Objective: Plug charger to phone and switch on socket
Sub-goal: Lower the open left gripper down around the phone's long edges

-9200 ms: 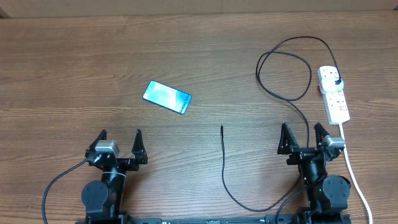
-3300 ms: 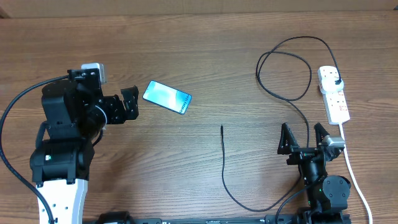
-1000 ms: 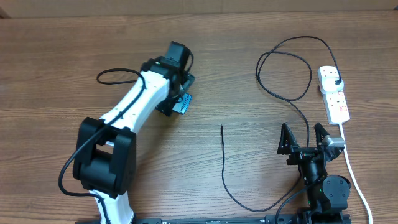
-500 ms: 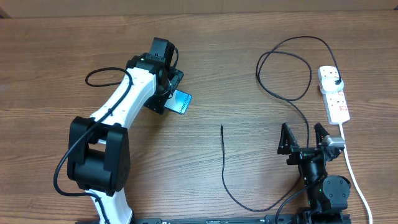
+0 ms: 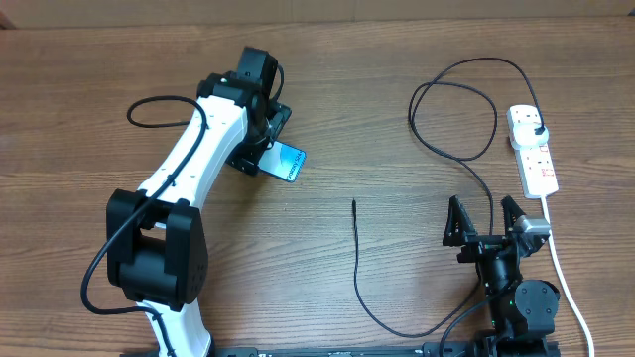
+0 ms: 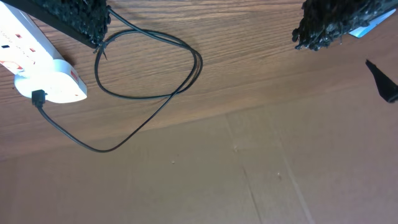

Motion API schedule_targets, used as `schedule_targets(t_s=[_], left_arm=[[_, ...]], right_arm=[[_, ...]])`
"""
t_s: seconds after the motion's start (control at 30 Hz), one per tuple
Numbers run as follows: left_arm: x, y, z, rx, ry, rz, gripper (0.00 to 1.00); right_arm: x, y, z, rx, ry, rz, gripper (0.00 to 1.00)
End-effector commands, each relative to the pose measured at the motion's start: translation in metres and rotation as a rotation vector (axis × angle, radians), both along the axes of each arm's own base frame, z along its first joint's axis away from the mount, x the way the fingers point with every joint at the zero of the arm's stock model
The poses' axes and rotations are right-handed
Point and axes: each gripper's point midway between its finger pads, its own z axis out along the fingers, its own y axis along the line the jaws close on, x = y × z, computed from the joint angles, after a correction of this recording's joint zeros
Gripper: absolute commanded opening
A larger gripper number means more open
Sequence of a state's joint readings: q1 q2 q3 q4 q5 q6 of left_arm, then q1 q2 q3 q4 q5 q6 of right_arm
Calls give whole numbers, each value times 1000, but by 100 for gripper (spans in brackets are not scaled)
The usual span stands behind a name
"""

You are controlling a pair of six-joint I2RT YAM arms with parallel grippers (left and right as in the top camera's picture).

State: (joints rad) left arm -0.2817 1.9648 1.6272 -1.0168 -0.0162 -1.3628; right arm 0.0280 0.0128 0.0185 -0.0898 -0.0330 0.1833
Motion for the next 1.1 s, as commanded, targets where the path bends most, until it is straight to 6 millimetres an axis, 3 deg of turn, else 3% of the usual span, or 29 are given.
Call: schedule_targets(t_s=[0.0,0.37,1.07], left_arm=[[8,1,2,19,3,17,100],[6,-7,-53,11,168,3,100],[19,-3,-57,42,122,36,100]], right_arm=[[0,-1,-2,5,-4,-7,100],[0,-1,-2,5,-4,-7,100],[0,-1,-2,5,-4,-7,100]])
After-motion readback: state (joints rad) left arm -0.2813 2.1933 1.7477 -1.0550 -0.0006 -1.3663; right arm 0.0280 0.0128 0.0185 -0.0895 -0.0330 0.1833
